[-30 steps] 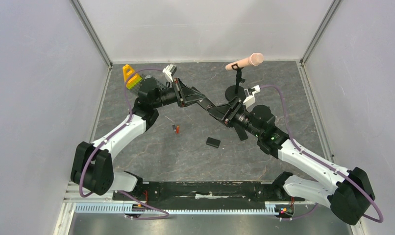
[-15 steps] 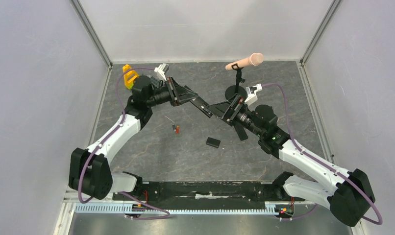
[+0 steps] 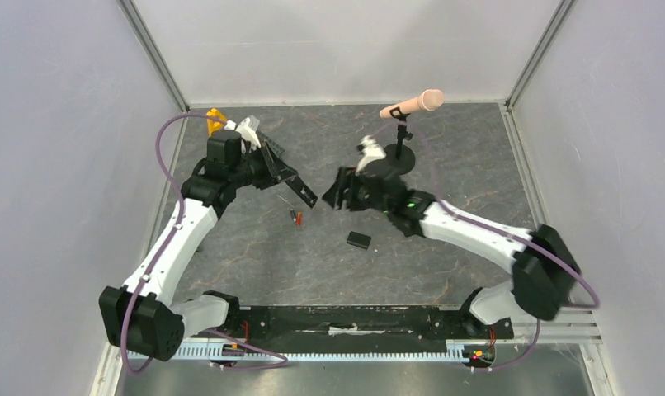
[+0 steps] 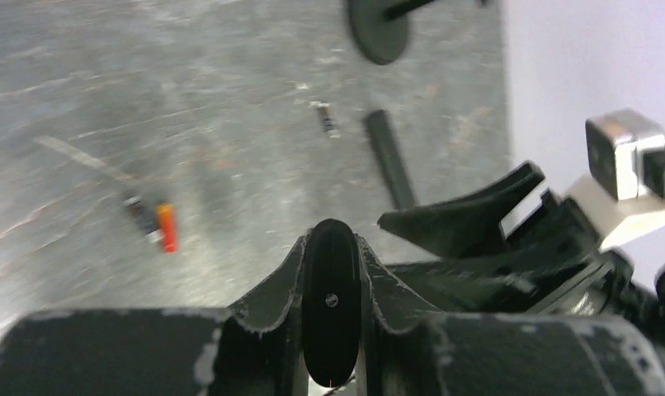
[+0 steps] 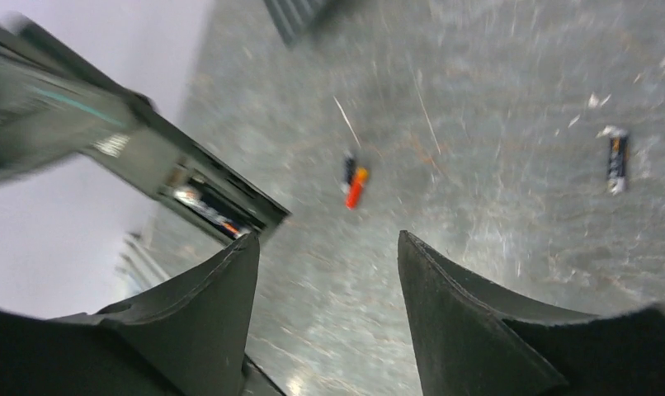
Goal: Load the batteries into the remote control
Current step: Pick up the battery from the center of the board.
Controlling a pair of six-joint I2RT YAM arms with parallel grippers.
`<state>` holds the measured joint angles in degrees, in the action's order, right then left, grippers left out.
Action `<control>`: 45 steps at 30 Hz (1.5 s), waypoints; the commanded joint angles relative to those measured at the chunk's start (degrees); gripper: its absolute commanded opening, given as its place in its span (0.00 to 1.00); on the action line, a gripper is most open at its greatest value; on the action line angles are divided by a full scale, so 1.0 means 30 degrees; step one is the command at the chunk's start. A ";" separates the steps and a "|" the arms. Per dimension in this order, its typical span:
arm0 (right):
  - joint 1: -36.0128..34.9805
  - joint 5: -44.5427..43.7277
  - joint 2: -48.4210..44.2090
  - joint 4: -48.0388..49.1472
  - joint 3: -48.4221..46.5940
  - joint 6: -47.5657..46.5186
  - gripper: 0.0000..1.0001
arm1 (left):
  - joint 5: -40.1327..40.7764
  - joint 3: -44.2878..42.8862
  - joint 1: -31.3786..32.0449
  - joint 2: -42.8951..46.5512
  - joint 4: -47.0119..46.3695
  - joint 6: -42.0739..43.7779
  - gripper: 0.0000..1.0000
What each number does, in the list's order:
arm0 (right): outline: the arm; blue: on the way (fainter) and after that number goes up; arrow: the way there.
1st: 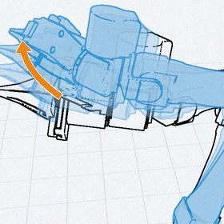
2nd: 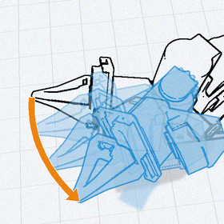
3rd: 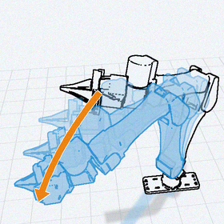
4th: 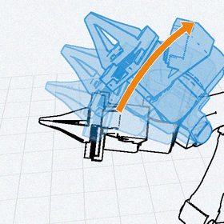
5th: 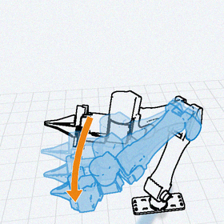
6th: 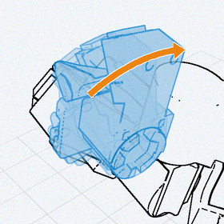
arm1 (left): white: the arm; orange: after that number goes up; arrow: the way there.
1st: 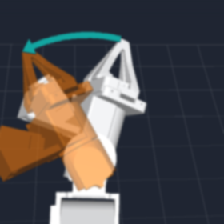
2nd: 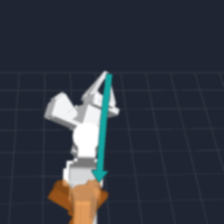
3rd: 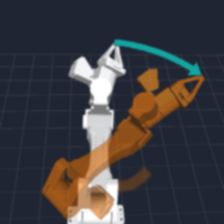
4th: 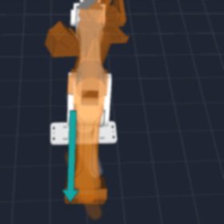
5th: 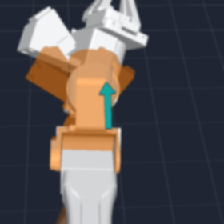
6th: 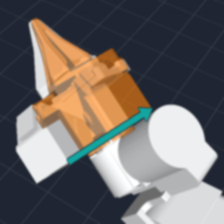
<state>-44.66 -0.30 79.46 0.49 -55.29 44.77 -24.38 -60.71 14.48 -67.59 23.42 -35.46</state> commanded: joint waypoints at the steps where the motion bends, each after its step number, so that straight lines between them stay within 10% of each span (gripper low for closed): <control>1: -0.2394 -0.3223 0.3646 -0.2764 -0.2797 -0.2334 0.63 | 0.5844 -0.0771 -0.0081 0.1471 0.3633 0.2252 0.02; 15: -0.4754 -0.5941 1.2130 -0.5565 -1.0645 -0.3260 0.44 | 1.2789 0.0851 -0.0110 0.5453 0.5114 0.1869 0.02; 33: -0.5034 -0.7021 1.5960 -0.6553 -1.2957 -0.3713 0.29 | 1.1644 0.1425 -0.0110 0.5769 0.5003 0.1680 0.02; 45: -0.3735 -0.6470 1.1191 -0.5526 -0.8014 -0.4598 0.00 | 0.5631 0.1729 -0.0110 0.5172 0.2878 0.4754 0.02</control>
<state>-58.83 -19.81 122.45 -16.64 -86.72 32.58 2.96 -55.83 14.33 -51.42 37.89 -27.51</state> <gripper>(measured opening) 0.045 0.243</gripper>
